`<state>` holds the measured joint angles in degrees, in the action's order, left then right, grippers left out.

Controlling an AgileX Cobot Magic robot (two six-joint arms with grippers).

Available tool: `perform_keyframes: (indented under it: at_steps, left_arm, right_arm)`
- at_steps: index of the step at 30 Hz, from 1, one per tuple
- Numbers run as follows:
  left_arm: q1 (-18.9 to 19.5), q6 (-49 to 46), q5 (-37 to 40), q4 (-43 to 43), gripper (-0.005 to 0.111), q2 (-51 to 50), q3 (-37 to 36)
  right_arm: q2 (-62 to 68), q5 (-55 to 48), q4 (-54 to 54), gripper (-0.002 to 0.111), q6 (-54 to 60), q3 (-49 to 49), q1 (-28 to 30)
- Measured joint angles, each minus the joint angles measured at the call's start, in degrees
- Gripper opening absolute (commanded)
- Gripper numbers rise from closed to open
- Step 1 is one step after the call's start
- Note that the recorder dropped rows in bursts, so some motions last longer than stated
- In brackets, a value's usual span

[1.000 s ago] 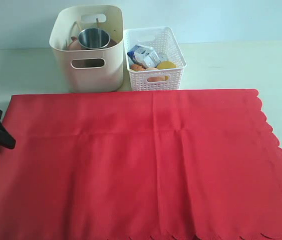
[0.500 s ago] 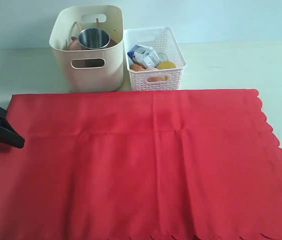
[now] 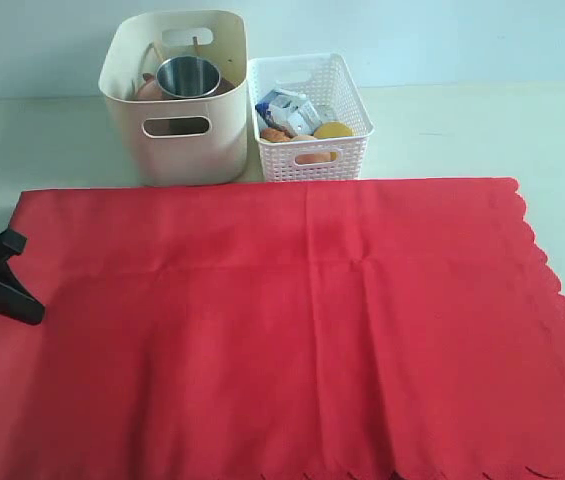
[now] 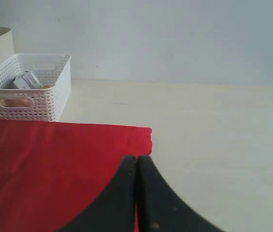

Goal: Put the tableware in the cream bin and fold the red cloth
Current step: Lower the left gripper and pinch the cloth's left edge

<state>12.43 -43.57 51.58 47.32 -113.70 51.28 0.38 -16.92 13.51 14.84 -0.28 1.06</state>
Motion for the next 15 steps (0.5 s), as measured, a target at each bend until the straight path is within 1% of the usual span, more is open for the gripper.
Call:
perform_keyframes:
  at_steps: [10,15]
  left_arm:
    - [-0.06,0.36,1.18,-0.48,0.0,-0.22,-0.23]
    - [-0.06,1.57,1.42,-2.02,0.0,2.31,-0.44]
  right_arm:
    - [0.0,-0.1,0.0,0.0,0.0,-2.03,0.0]
    - [2.14,-0.09,-0.13,0.0,0.0,-4.36,0.0]
